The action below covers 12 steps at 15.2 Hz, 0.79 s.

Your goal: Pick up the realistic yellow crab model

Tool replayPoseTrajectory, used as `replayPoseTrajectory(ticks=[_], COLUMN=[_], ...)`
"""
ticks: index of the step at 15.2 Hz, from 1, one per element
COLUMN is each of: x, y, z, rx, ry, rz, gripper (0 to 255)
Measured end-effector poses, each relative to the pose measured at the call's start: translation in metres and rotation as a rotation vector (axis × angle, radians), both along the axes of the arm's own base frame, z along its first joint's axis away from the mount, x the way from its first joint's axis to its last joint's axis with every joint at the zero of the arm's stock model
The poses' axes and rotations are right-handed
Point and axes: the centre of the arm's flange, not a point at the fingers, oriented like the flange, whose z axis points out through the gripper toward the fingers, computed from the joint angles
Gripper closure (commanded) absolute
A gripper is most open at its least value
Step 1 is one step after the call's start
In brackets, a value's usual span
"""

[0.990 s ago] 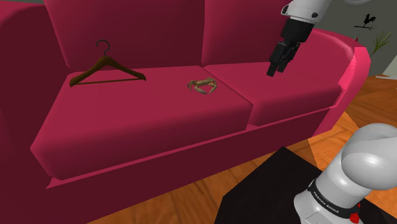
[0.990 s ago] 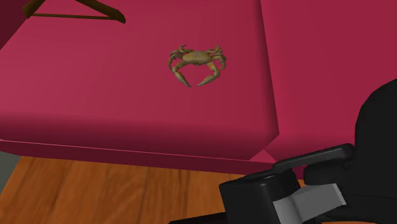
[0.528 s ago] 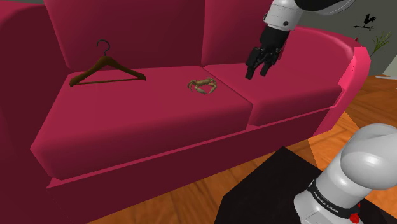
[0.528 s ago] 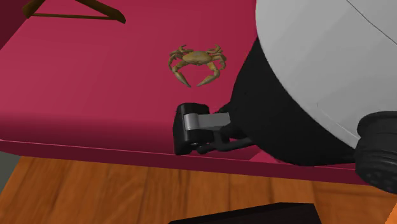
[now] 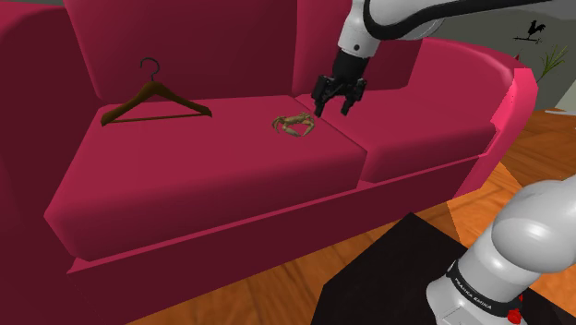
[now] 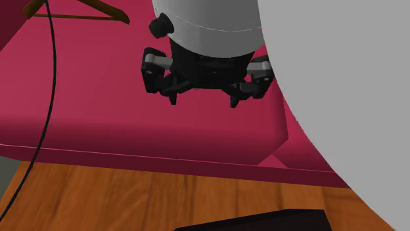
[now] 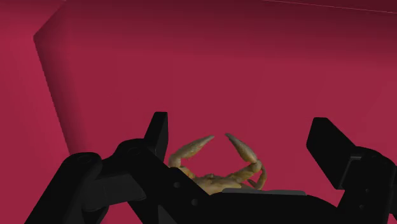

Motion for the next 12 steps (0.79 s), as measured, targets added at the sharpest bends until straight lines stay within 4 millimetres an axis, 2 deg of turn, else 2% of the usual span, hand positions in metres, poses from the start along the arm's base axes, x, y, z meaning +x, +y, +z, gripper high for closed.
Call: replayPoseTrajectory(ticks=[9,12], x=[0.108,0.135], y=[0.026,0.031], z=[-0.038,-0.048], rx=[0.024,0.031], ry=[-0.036,-0.046], rz=[-0.197,-0.253], gripper=[0,0])
